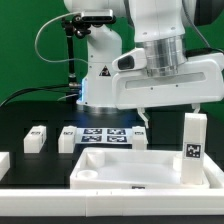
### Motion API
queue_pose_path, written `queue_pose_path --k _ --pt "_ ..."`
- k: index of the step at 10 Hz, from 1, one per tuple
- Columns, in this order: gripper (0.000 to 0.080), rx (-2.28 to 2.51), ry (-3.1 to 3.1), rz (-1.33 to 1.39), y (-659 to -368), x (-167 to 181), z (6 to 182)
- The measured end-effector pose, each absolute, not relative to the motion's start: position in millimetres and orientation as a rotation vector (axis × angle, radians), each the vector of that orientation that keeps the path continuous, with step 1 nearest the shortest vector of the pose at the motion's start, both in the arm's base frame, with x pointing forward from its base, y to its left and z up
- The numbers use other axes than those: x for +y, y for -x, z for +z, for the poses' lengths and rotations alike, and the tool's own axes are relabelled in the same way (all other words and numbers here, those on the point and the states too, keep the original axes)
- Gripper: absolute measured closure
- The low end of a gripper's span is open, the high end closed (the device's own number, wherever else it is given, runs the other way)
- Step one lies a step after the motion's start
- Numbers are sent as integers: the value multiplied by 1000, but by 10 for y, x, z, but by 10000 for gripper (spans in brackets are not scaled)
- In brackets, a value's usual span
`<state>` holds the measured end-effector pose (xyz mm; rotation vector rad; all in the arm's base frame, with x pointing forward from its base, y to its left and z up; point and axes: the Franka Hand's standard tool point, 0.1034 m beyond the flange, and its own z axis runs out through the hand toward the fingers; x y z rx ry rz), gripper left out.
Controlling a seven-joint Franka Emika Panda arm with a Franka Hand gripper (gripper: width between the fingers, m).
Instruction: Assemble desk
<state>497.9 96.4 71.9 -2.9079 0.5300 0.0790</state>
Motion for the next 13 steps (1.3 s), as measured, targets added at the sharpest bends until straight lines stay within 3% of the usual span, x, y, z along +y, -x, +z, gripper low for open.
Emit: queue_pose_path --k 4,8,11,13 --pt "150 233 2926 377 -4771 668 535" --pt "150 207 2788 782 -4653 711 529" --pt "150 116 2729 1133 -4450 596 308" --pt "150 103 2635 1315 -4357 593 294"
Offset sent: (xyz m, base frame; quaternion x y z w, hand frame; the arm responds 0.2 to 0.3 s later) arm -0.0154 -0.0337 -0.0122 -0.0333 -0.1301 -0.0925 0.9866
